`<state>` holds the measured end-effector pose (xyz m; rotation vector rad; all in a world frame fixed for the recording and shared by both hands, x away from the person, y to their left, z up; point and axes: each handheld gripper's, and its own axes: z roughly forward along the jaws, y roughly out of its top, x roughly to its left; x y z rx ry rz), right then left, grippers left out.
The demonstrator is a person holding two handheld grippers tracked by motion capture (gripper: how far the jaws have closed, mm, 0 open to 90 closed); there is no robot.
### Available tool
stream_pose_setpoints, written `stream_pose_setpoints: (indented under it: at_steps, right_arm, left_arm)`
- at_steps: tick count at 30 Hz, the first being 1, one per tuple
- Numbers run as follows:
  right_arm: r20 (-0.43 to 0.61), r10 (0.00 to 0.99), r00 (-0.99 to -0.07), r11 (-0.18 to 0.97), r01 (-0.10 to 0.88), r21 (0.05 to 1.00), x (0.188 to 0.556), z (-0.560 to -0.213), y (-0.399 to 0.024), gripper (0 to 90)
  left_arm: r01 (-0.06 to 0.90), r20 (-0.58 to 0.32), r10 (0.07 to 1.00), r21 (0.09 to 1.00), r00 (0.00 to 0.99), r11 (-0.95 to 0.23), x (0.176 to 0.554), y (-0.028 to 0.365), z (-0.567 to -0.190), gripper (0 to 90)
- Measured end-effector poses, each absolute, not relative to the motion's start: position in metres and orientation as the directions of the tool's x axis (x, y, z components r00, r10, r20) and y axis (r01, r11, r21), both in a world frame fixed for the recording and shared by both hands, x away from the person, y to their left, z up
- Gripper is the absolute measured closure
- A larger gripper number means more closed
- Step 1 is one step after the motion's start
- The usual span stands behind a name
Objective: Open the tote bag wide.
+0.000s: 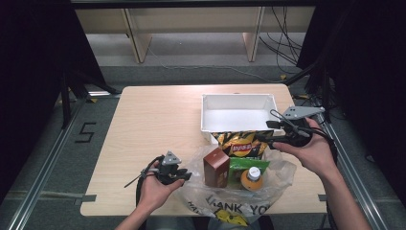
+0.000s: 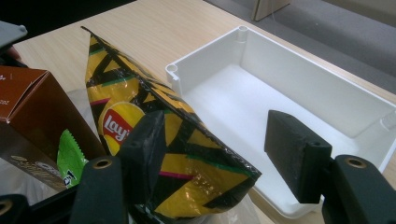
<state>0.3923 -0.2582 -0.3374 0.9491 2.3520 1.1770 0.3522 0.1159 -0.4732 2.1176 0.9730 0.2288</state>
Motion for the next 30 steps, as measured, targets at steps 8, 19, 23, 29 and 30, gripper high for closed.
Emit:
stream_pose_setpoints:
  at_steps: [8,19,23,29,30]
  right_arm:
    - [-0.042,0.689,-0.723,0.455,0.387,0.802,0.396,-0.338,-0.254,40.2]
    - [-0.037,0.681,-0.731,0.457,0.384,0.802,0.398,-0.345,-0.247,45.8]
    - [-0.037,0.677,-0.735,0.468,0.391,0.793,0.397,-0.348,-0.247,50.5]
    - [-0.038,0.678,-0.734,0.473,0.395,0.787,0.396,-0.351,-0.247,55.2]
    - [-0.045,0.669,-0.742,0.486,0.391,0.782,0.397,-0.350,-0.247,56.2]
  left_arm:
    - [0.542,-0.156,0.706,0.757,0.691,-0.364,0.343,0.129,-0.462,59.3]
    - [0.480,-0.118,0.701,0.807,0.703,-0.345,0.328,0.144,-0.456,43.6]
    - [0.456,-0.102,0.704,0.824,0.703,-0.336,0.323,0.152,-0.452,41.6]
    - [0.448,-0.088,0.748,0.844,0.658,-0.294,0.319,0.166,-0.457,39.7]
    - [0.444,-0.087,0.751,0.848,0.655,-0.289,0.320,0.168,-0.458,39.7]
